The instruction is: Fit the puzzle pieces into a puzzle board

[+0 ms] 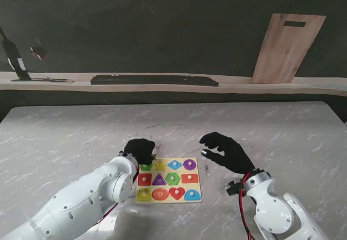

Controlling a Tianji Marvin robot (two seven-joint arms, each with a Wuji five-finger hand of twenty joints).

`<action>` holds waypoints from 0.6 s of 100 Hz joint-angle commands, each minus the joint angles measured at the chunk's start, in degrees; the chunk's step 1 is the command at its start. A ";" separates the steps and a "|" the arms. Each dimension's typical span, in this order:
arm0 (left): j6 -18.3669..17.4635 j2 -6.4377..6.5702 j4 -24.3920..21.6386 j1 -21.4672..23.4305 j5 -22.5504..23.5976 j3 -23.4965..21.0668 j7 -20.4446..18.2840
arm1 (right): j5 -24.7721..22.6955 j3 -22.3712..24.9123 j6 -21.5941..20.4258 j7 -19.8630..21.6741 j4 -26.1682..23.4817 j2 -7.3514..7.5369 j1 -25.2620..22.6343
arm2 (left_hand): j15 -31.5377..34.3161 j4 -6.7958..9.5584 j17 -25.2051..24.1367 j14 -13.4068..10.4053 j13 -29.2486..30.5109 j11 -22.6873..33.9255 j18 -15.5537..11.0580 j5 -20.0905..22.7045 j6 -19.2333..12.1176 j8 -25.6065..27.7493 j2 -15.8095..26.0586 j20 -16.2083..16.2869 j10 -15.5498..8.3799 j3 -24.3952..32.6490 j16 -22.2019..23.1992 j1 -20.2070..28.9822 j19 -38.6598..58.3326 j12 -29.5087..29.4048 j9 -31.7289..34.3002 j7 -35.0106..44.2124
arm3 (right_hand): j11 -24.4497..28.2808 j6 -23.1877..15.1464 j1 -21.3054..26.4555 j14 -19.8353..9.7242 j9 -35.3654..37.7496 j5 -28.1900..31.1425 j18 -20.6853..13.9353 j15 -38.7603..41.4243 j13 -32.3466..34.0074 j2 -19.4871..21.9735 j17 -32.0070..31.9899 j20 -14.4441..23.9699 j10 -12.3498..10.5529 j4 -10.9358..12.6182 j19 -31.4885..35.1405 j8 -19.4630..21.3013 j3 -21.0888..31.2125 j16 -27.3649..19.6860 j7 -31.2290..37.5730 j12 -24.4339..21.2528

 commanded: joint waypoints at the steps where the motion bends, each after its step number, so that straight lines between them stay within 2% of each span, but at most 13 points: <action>1: 0.21 -0.84 -0.19 -0.27 -0.97 0.66 -0.21 | -0.22 0.03 -0.24 -0.17 -0.48 -0.14 -0.54 | 2.66 3.10 0.22 -3.26 2.47 2.14 4.35 1.31 -0.16 1.53 -0.80 0.50 4.13 3.69 0.54 0.47 3.30 1.32 1.07 3.18 | 0.36 -0.86 1.81 -1.31 1.12 1.41 -0.77 0.71 0.07 1.41 -0.70 0.57 -1.22 0.80 0.92 0.37 -1.31 0.26 0.98 0.55; 33: -2.67 -1.36 3.14 -3.35 -0.55 5.39 0.81 | -0.14 0.07 -0.21 -0.11 -0.50 -0.14 -0.54 | 3.00 3.15 -0.14 -3.89 2.05 2.43 3.92 0.66 -0.76 2.17 -0.56 0.55 3.62 3.55 0.82 0.13 3.22 2.00 0.59 3.48 | 0.36 -0.87 1.82 -1.23 1.13 1.47 -0.76 0.72 0.08 1.42 -0.72 0.57 -1.23 0.79 0.92 0.36 -1.33 0.27 0.95 0.56; 60: -2.96 -1.66 4.57 -4.44 -0.61 6.90 1.23 | -0.14 0.02 -0.09 -0.09 -0.43 -0.14 -0.44 | 2.93 3.16 -0.47 -4.03 1.51 2.48 3.60 0.22 -0.98 2.17 -0.19 0.50 3.43 3.25 0.94 0.09 3.07 2.26 0.20 3.58 | 0.39 -0.90 1.83 -1.28 1.15 1.43 -0.75 0.73 0.10 1.42 -0.78 0.57 -1.22 0.80 0.90 0.37 -1.32 0.27 0.96 0.57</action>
